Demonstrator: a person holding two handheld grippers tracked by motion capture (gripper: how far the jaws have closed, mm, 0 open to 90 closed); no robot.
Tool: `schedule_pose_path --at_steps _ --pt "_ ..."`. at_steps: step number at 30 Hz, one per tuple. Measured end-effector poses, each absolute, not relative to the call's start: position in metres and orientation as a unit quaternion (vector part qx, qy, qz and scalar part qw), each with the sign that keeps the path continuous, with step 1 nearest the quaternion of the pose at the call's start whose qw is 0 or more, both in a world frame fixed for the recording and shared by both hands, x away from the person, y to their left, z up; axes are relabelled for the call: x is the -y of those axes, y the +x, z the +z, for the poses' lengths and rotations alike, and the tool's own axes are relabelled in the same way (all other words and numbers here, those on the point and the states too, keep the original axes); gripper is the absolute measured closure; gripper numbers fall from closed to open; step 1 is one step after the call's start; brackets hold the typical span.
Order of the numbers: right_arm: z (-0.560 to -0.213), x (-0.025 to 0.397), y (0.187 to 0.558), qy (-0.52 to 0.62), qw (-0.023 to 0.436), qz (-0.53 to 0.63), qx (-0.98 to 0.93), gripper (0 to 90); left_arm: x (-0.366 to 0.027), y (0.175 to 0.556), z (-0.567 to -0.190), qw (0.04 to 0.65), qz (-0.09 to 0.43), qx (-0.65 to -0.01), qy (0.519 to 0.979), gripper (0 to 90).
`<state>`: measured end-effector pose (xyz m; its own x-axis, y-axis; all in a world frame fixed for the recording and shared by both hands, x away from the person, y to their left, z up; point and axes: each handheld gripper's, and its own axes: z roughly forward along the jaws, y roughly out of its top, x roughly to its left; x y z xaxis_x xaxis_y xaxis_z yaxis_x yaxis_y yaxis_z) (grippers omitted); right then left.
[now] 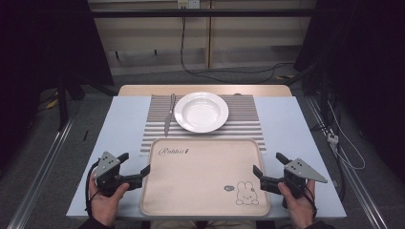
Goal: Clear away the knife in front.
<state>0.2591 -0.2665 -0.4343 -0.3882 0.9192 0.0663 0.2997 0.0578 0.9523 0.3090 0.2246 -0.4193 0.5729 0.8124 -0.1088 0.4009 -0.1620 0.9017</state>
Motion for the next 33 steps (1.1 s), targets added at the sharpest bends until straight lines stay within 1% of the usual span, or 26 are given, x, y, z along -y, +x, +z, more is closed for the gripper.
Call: schedule_pose_path --at_steps 6,10,13,15,20,22,25,27,30,33 --pt "-0.434 0.267 0.259 0.461 0.302 0.510 -0.661 4.9 -0.224 0.310 -0.418 0.500 0.193 -0.418 0.733 8.0" --pt "-0.435 0.268 0.258 0.462 0.299 0.511 -0.660 4.9 -0.224 0.313 -0.415 0.498 0.194 -0.421 0.733 8.0" --pt "-0.435 0.268 0.260 0.463 0.292 0.512 -0.662 4.8 -0.224 0.316 -0.415 0.499 0.177 -0.430 0.732 8.0" --pt "-0.436 0.266 0.260 0.460 0.291 0.512 -0.665 4.8 -0.223 0.318 -0.414 0.491 0.158 -0.426 0.743 7.9" --pt "-0.435 0.264 0.260 0.451 0.286 0.514 -0.671 4.8 -0.217 0.323 -0.409 0.478 0.169 -0.418 0.754 7.7" --pt "-0.435 0.263 0.261 0.452 0.284 0.516 -0.670 4.9 -0.215 0.327 -0.408 0.470 0.181 -0.411 0.760 7.4" --pt "-0.435 0.263 0.262 0.451 0.283 0.516 -0.671 4.9 -0.212 0.336 -0.405 0.468 0.184 -0.404 0.764 6.4" --pt "-0.435 0.263 0.262 0.450 0.285 0.514 -0.672 4.9 -0.209 0.346 -0.403 0.462 0.173 -0.408 0.768 6.5" --pt "-0.435 0.262 0.263 0.452 0.284 0.514 -0.671 4.8 -0.207 0.362 -0.402 0.456 0.170 -0.419 0.767 7.1" --pt "-0.435 0.261 0.263 0.449 0.284 0.514 -0.674 4.8 -0.206 0.374 -0.399 0.466 0.174 -0.419 0.760 7.2"
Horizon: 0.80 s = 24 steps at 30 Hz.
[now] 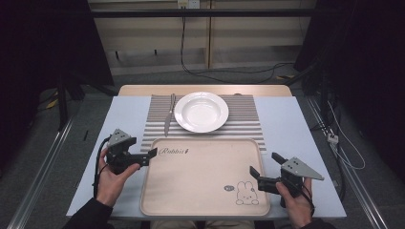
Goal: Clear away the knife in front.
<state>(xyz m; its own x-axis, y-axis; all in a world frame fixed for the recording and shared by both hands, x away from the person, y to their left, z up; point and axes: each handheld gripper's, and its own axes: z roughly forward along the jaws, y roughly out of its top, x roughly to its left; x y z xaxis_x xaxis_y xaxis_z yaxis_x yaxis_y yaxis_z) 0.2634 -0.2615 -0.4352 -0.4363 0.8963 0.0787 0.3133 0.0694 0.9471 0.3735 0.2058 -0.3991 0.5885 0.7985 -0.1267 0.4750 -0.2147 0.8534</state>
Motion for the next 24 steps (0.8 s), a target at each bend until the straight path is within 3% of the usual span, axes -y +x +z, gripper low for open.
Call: schedule_pose_path --at_steps 6,15,24 --pt "-0.436 0.260 0.264 0.452 0.279 0.512 -0.675 4.5 -0.202 0.387 -0.386 0.475 0.185 -0.437 0.741 8.0" --pt "-0.435 0.261 0.263 0.452 0.281 0.510 -0.675 4.5 -0.184 0.415 -0.387 0.437 0.174 -0.424 0.773 7.6" --pt "-0.436 0.259 0.266 0.451 0.278 0.510 -0.678 4.5 -0.174 0.445 -0.384 0.424 0.170 -0.451 0.767 7.5"
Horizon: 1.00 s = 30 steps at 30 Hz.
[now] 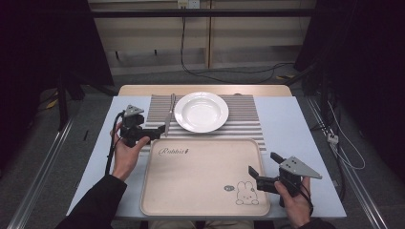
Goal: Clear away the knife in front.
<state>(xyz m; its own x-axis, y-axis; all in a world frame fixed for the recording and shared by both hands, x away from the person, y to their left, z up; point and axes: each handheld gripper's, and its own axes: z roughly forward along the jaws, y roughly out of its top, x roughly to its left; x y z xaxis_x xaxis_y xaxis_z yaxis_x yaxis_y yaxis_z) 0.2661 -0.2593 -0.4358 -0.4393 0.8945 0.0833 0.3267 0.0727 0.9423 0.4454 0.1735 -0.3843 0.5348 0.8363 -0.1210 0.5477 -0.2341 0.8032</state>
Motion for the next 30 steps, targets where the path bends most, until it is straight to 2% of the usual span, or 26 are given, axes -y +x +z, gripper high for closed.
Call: schedule_pose_path --at_steps 10,15,17,26,30 --pt "-0.436 0.260 0.266 0.453 0.280 0.511 -0.674 4.5 -0.166 0.496 -0.378 0.422 0.156 -0.478 0.755 7.8" --pt "-0.436 0.261 0.265 0.454 0.280 0.512 -0.673 4.5 -0.158 0.521 -0.381 0.398 0.171 -0.486 0.759 10.2" --pt "-0.436 0.261 0.265 0.454 0.279 0.513 -0.673 4.4 -0.154 0.530 -0.382 0.373 0.176 -0.497 0.763 15.9" --pt "-0.436 0.261 0.265 0.452 0.275 0.513 -0.676 4.6 -0.137 0.561 -0.397 0.343 0.169 -0.499 0.778 16.1" --pt "-0.436 0.260 0.265 0.454 0.273 0.514 -0.675 4.6 -0.133 0.571 -0.404 0.332 0.179 -0.501 0.779 19.0"
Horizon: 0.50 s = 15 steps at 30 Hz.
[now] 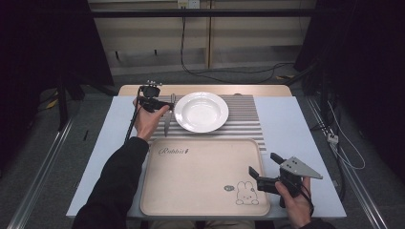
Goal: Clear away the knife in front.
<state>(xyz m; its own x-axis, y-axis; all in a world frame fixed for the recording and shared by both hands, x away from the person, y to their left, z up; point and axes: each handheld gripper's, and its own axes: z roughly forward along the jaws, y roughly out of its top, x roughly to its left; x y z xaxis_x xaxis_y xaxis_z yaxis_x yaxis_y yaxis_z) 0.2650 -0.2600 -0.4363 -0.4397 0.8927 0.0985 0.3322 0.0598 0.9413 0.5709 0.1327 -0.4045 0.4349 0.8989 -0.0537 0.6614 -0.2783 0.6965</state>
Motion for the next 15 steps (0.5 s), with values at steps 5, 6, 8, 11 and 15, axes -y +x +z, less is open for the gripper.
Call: schedule_pose_path --at_steps 5,6,8,11,15 --pt "-0.436 0.260 0.265 0.454 0.272 0.514 -0.675 4.6 -0.137 0.585 -0.407 0.340 0.177 -0.512 0.769 22.4" --pt "-0.436 0.260 0.265 0.455 0.273 0.513 -0.675 4.6 -0.138 0.588 -0.407 0.341 0.174 -0.516 0.766 22.8" --pt "-0.437 0.260 0.265 0.452 0.277 0.510 -0.677 4.6 -0.137 0.593 -0.409 0.328 0.175 -0.515 0.773 25.6" --pt "-0.437 0.260 0.264 0.452 0.278 0.511 -0.677 4.6 -0.134 0.598 -0.411 0.319 0.178 -0.513 0.776 29.2" --pt "-0.437 0.261 0.265 0.452 0.276 0.511 -0.677 4.6 -0.127 0.604 -0.417 0.305 0.171 -0.512 0.785 35.1"
